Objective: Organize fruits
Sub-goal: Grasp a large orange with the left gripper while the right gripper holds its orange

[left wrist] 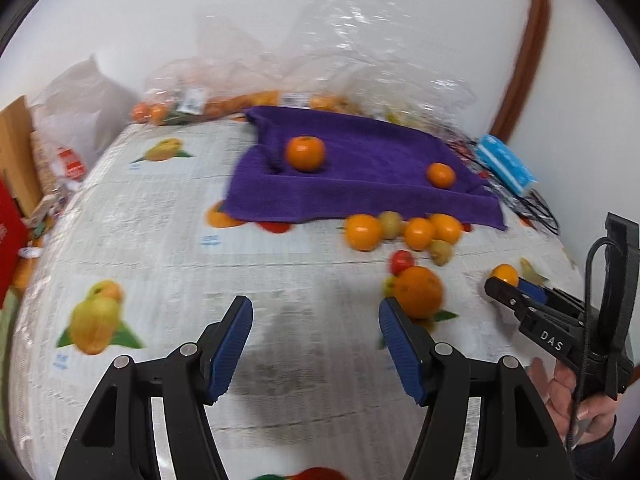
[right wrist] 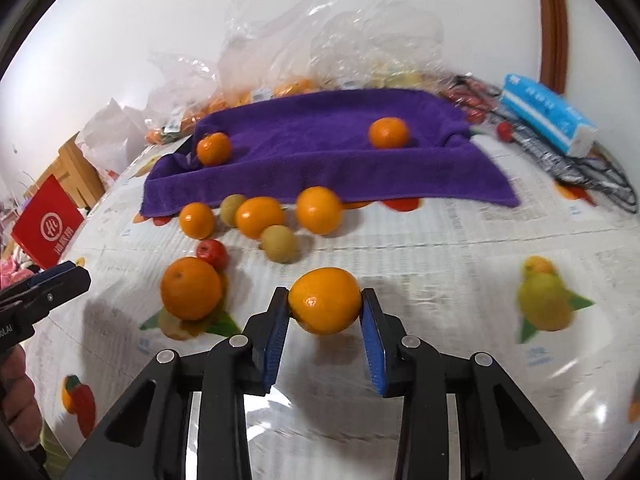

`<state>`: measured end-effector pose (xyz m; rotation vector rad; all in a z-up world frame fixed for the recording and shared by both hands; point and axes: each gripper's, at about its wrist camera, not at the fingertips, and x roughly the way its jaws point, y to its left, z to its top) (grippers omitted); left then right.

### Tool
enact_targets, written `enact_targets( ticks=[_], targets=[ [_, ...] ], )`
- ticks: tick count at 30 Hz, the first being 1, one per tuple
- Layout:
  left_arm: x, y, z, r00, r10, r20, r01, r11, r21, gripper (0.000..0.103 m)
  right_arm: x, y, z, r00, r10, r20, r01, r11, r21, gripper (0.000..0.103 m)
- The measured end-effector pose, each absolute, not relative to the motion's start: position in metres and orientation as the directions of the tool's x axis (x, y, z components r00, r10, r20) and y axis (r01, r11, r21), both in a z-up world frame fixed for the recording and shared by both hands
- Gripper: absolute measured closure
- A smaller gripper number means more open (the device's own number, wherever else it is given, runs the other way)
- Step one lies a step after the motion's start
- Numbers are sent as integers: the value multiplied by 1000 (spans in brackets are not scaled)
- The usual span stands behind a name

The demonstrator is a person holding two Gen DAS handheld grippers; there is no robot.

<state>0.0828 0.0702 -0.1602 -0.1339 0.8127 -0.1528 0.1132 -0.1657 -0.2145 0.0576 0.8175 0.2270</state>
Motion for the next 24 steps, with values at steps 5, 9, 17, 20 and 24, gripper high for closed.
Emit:
enact_targets(
  ticks=[5, 9, 17, 20, 24],
  targets=[
    [91, 34, -166, 655, -236, -718, 170, 972, -164, 39, 105, -191, -212, 688, 148, -710, -142, 988, 69, 67],
    [103, 10, -178, 620, -241, -746, 191, 969, -155, 39, 104, -207, -217, 674, 131, -727, -126, 990, 62, 67],
    [118, -9, -196, 611, -236, -756, 181, 971, -156, 41, 100, -208, -227, 682, 111, -723, -135, 991, 25, 67],
    [120, -16, -198, 621, -206, -756, 180, 977, -118, 42, 101, -208, -229, 680, 113, -725, -135, 991, 28, 67],
    [121, -19, -198, 625, -179, -760, 171, 981, -91, 45, 102, -214, -230, 676, 148, -722, -137, 988, 74, 67]
  ],
)
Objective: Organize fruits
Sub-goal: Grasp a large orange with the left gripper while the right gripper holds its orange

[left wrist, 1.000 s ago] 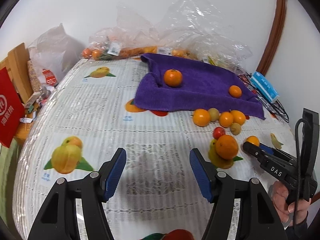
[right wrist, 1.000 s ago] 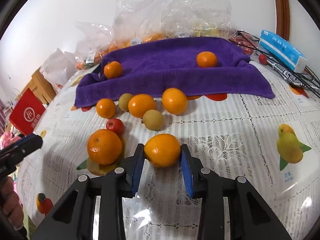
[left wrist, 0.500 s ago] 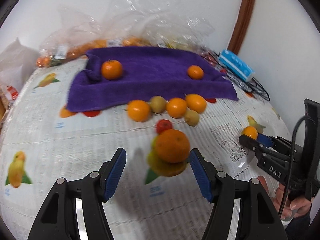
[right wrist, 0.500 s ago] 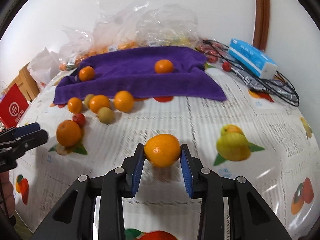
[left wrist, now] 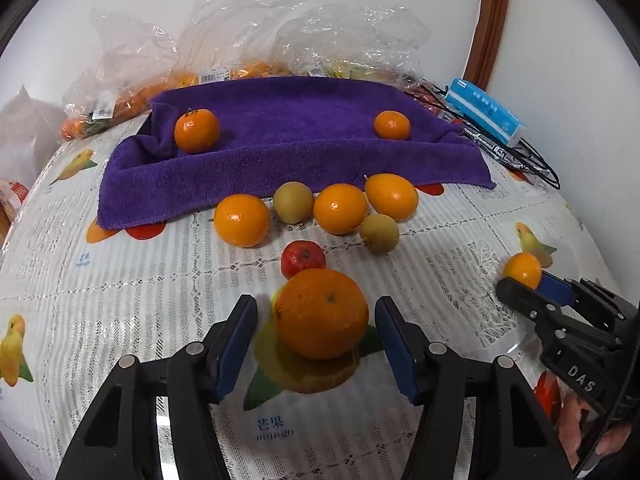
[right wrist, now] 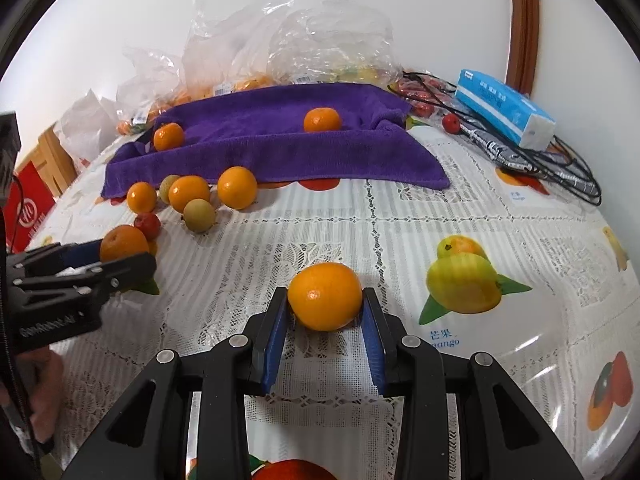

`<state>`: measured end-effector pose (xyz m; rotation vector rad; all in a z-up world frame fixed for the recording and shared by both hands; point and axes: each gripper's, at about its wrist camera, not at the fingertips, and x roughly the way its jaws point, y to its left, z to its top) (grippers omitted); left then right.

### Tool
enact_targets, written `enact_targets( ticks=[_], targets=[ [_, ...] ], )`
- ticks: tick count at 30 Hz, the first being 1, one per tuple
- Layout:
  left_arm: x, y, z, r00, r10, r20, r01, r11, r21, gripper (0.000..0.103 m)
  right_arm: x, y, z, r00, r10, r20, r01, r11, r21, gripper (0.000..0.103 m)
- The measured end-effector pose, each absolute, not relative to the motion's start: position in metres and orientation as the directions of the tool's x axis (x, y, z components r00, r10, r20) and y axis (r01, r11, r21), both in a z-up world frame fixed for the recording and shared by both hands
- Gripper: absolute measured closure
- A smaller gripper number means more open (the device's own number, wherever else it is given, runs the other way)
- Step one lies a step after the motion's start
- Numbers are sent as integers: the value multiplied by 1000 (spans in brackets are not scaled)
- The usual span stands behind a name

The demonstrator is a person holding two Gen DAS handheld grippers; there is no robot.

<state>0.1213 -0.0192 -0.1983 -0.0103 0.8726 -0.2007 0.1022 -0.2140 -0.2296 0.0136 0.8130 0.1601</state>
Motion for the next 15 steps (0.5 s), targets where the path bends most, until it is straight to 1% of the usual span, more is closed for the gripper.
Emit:
enact_targets(
  ticks=[4, 8, 10, 13, 15],
  targets=[
    [121, -16, -198, 625, -192, -756, 168, 980, -109, 46, 102, -220, -229, 674, 186, -715, -140, 982, 123, 67],
    [121, -18, -199, 626, -169, -761, 168, 983, -79, 46, 102, -216, -227, 669, 186, -720, -168, 981, 98, 67],
    [122, -19, -199, 627, -166, -762, 168, 983, -76, 46, 100, -215, -227, 666, 206, -716, -190, 976, 104, 67],
    [122, -19, -200, 625, -170, -761, 166, 983, -84, 46, 101, -213, -228, 662, 197, -723, -192, 977, 91, 67],
    [122, -21, -200, 626, -158, -764, 165, 984, -68, 46, 100, -212, -228, 665, 195, -721, -194, 977, 85, 67]
  ],
)
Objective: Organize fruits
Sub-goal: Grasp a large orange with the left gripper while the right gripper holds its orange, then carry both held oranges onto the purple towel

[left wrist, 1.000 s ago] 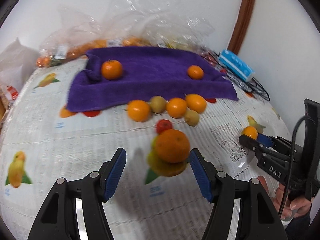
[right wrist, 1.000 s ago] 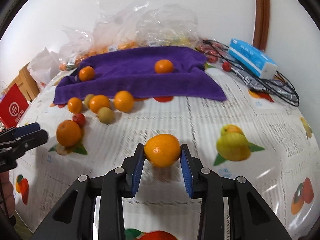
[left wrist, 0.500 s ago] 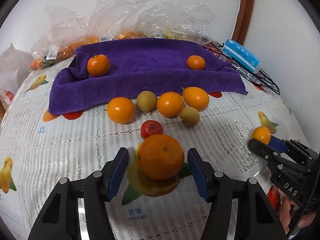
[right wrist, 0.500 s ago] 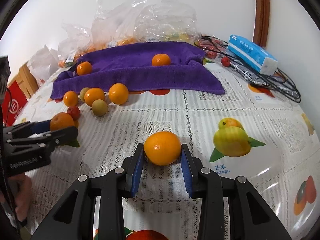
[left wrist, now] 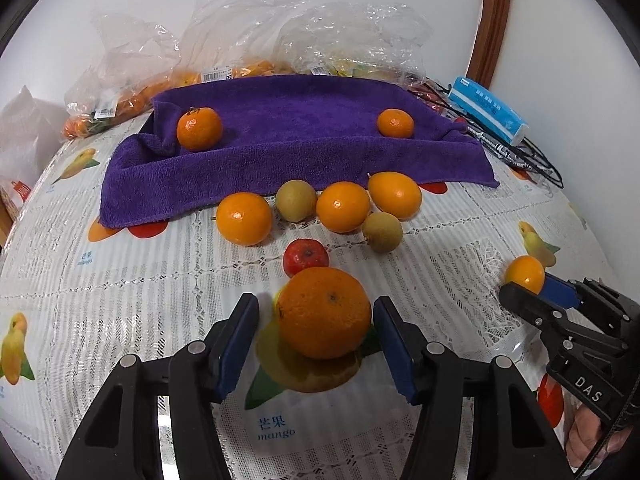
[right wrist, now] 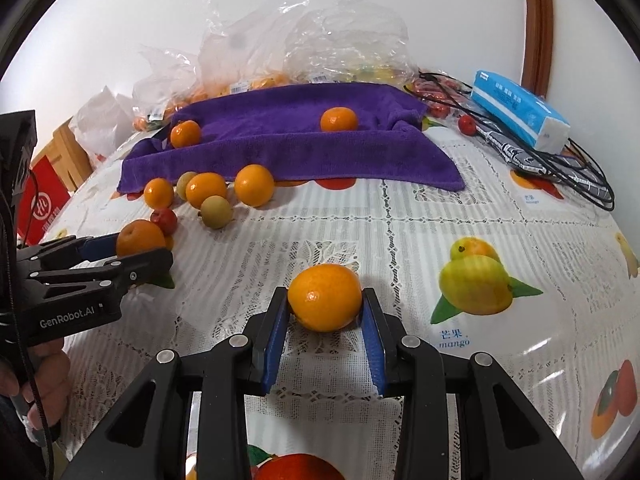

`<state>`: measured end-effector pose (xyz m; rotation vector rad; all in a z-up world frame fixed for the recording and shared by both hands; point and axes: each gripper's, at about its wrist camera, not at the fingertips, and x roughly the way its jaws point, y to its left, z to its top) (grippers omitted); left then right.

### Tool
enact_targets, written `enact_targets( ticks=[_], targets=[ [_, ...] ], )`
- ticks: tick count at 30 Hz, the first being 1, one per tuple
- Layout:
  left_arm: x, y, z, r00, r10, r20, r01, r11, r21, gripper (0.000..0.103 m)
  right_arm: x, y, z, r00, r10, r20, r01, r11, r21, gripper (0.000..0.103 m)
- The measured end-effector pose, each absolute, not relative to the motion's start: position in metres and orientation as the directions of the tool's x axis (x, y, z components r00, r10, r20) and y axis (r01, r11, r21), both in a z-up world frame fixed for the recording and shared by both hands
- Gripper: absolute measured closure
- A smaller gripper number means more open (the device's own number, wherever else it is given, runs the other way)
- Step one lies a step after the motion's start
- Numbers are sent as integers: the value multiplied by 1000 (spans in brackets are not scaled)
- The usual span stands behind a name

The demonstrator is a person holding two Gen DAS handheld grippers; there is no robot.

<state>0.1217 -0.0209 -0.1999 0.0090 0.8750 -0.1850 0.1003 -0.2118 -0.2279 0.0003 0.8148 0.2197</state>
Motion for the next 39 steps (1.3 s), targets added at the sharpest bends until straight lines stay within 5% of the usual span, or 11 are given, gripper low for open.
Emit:
enact_targets(
  ticks=[4, 7, 21, 31, 39],
  targets=[
    [121, -24, -200, 628, -138, -766, 166, 985, -42, 46, 101, -216, -228, 659, 219, -719, -198, 973, 115, 67],
    [120, -16, -199, 627, -208, -751, 188, 976, -113, 61, 100, -219, -228, 655, 261, -709, -216, 964, 156, 66],
    [110, 6, -197, 626, -410, -663, 264, 912, -314, 62, 96, -212, -225, 683, 234, -692, -224, 969, 106, 67],
    [110, 12, -199, 635, -421, -648, 242, 905, -351, 62, 86, -205, -218, 718, 251, -649, -274, 959, 68, 67],
    [110, 18, -199, 628, -438, -643, 245, 896, -371, 62, 79, -219, -210, 735, 346, -582, -306, 937, 171, 67]
  ],
)
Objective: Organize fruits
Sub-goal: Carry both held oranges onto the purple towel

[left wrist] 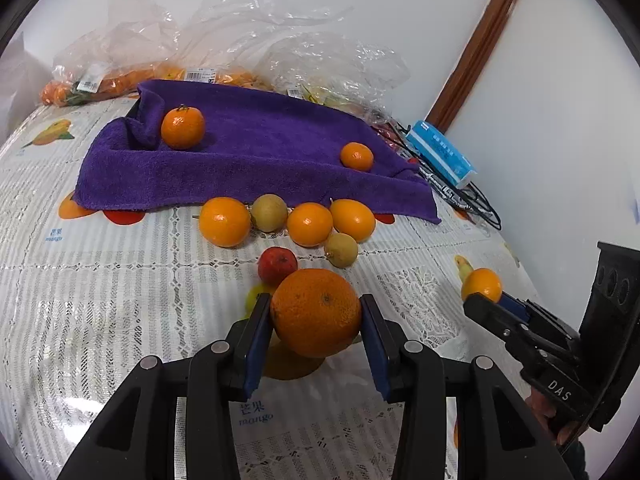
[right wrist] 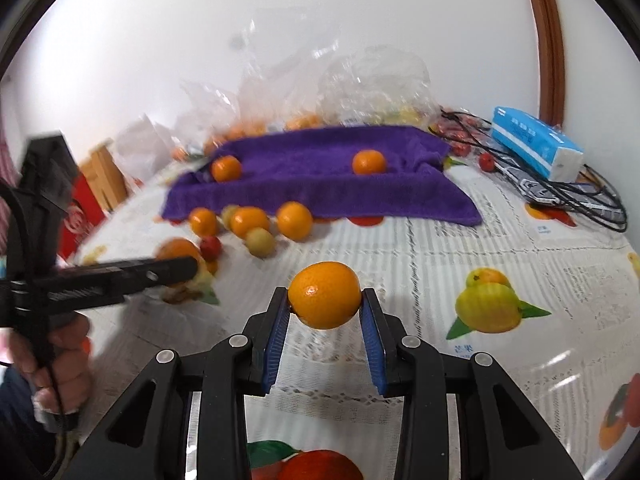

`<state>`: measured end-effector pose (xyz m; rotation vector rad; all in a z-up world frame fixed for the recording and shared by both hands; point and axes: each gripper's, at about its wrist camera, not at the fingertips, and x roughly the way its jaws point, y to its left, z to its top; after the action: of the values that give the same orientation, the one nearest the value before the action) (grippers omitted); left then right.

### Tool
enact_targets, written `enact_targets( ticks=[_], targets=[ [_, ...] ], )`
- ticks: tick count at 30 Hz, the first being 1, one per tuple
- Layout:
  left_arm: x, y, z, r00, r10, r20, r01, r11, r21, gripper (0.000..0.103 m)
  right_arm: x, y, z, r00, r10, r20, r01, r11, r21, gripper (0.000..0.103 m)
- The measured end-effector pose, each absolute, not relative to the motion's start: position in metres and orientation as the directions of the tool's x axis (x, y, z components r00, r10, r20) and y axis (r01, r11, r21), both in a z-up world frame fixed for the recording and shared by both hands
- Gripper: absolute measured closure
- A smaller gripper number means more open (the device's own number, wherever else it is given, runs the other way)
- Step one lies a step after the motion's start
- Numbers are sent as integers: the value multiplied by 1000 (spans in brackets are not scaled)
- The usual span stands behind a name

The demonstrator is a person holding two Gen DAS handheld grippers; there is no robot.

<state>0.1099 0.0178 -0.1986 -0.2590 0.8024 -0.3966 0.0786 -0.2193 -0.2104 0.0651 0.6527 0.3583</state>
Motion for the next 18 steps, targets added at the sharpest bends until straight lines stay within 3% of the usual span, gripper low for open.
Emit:
enact_targets(
  ticks=[13, 18],
  targets=[
    [121, 44, -142, 751, -256, -609, 145, 963, -226, 62, 107, -212, -170, 782, 362, -507, -326, 931, 162, 67],
    [135, 59, -130, 772, -209, -600, 75, 968, -241, 62, 133, -201, -148, 812, 303, -500, -288, 951, 108, 67]
  ],
)
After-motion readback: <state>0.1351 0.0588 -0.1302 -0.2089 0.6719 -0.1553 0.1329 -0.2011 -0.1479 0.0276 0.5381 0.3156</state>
